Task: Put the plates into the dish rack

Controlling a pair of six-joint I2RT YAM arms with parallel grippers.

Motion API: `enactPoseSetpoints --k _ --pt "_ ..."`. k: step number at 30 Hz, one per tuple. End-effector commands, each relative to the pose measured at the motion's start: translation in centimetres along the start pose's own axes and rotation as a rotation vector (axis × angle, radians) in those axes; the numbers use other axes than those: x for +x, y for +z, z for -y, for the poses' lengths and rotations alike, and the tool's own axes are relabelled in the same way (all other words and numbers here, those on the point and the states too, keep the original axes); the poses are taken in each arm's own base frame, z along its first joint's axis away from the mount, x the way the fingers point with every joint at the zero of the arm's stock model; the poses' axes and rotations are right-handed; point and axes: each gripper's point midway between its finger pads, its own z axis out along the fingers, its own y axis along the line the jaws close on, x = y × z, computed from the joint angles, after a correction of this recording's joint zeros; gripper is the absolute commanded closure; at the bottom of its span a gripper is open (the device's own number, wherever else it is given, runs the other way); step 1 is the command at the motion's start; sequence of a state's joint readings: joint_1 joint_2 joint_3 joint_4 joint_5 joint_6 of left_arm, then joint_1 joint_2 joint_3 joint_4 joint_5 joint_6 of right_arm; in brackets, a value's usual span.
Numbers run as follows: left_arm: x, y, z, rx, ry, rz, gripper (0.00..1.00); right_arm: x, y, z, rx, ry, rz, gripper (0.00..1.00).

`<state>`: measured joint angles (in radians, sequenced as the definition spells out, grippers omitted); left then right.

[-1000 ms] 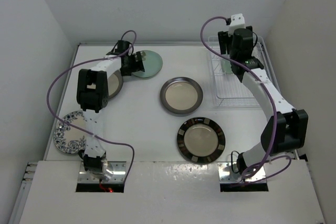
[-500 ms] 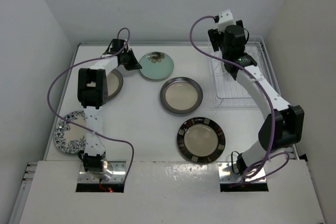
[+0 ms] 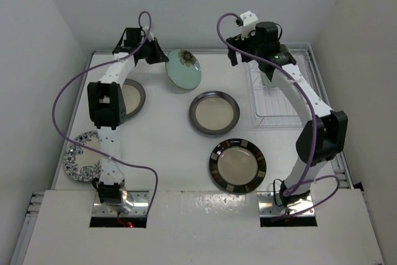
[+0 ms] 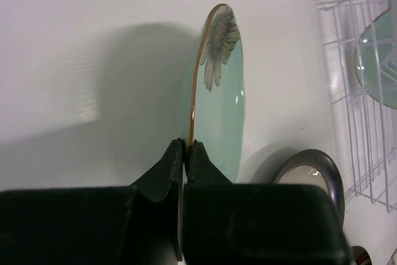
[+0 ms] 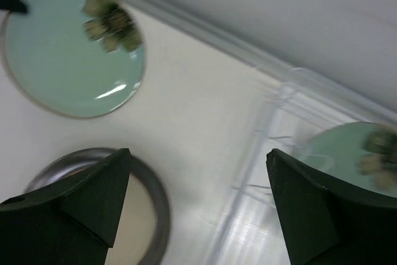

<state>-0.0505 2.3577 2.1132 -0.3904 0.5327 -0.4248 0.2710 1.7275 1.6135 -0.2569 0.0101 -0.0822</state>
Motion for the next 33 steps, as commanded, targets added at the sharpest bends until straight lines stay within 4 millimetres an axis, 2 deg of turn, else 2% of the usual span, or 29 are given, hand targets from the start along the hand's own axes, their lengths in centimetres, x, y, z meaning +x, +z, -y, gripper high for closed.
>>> enactPoseSetpoints --k 1,4,5,7,8,10,11,13,15,17,20,21,22,23,24,27,28,29,31,33 --pt "-7.1 -7.1 8.7 0.217 0.166 0.154 1.00 1.8 0.5 -6.0 -0.290 0.176 -0.082 0.11" --pt "-6.8 -8.7 10.7 0.288 0.176 0.138 1.00 2.4 1.6 -8.0 -0.373 0.325 -0.079 0.08" --pt "-7.2 -9.7 11.7 0.305 0.192 0.151 1.00 2.7 2.3 -8.4 -0.389 0.350 -0.059 0.08" --pt "-7.1 -10.5 12.6 0.334 0.182 0.142 1.00 2.1 2.8 -9.3 -0.435 0.432 -0.014 0.08" --pt "-7.1 -11.0 13.2 0.353 0.192 0.142 1.00 2.9 3.6 -9.8 -0.449 0.460 -0.024 0.08" --pt "-7.4 -12.2 14.4 0.381 0.191 0.147 1.00 1.0 4.2 -10.3 -0.498 0.503 0.043 0.08" --pt "-7.2 -12.3 14.7 0.400 0.194 0.137 1.00 2.1 5.4 -10.8 -0.512 0.535 0.020 0.08" --pt "-7.6 -13.5 15.7 0.416 0.206 0.153 1.00 1.6 6.0 -10.6 -0.517 0.580 0.030 0.08" --pt "-6.7 -13.3 15.4 0.424 0.185 0.130 1.00 2.1 7.0 -10.3 -0.532 0.665 0.033 0.09" --pt "-5.6 -13.1 16.2 0.463 0.158 0.100 1.00 2.4 7.3 -10.4 -0.563 0.729 0.046 0.11" --pt "-5.2 -13.3 17.3 0.515 0.135 0.089 1.00 3.3 8.4 -10.8 -0.579 0.761 0.034 0.14" --pt "-5.1 -13.6 17.4 0.515 0.135 0.089 1.00 3.0 8.3 -11.3 -0.608 0.769 0.042 0.16" --pt "-4.7 -13.5 17.9 0.529 0.139 0.079 1.00 3.0 8.4 -11.5 -0.624 0.791 0.041 0.19" --pt "-4.6 -13.4 17.8 0.530 0.130 0.077 1.00 3.3 8.3 -11.9 -0.645 0.803 0.032 0.31" --pt "-4.4 -13.3 17.9 0.540 0.118 0.068 1.00 2.5 8.1 -12.1 -0.670 0.807 0.065 0.37" --pt "-4.2 -13.2 18.1 0.573 0.078 0.063 1.00 2.5 7.9 -14.0 -0.734 0.811 0.048 0.51" --pt "-4.5 -13.5 18.6 0.595 0.087 0.073 1.00 1.8 7.6 -14.5 -0.762 0.803 0.057 0.56" --pt "-4.1 -12.9 18.1 0.590 0.063 0.057 1.00 1.8 7.4 -14.9 -0.792 0.796 0.049 0.71" --pt "-3.8 -12.8 18.5 0.596 0.065 0.051 1.00 1.5 7.0 -15.2 -0.795 0.796 0.051 0.90" --pt "-3.6 -12.6 18.3 0.593 0.067 0.046 1.00 1.1 6.6 -14.5 -0.753 0.794 0.073 1.00"
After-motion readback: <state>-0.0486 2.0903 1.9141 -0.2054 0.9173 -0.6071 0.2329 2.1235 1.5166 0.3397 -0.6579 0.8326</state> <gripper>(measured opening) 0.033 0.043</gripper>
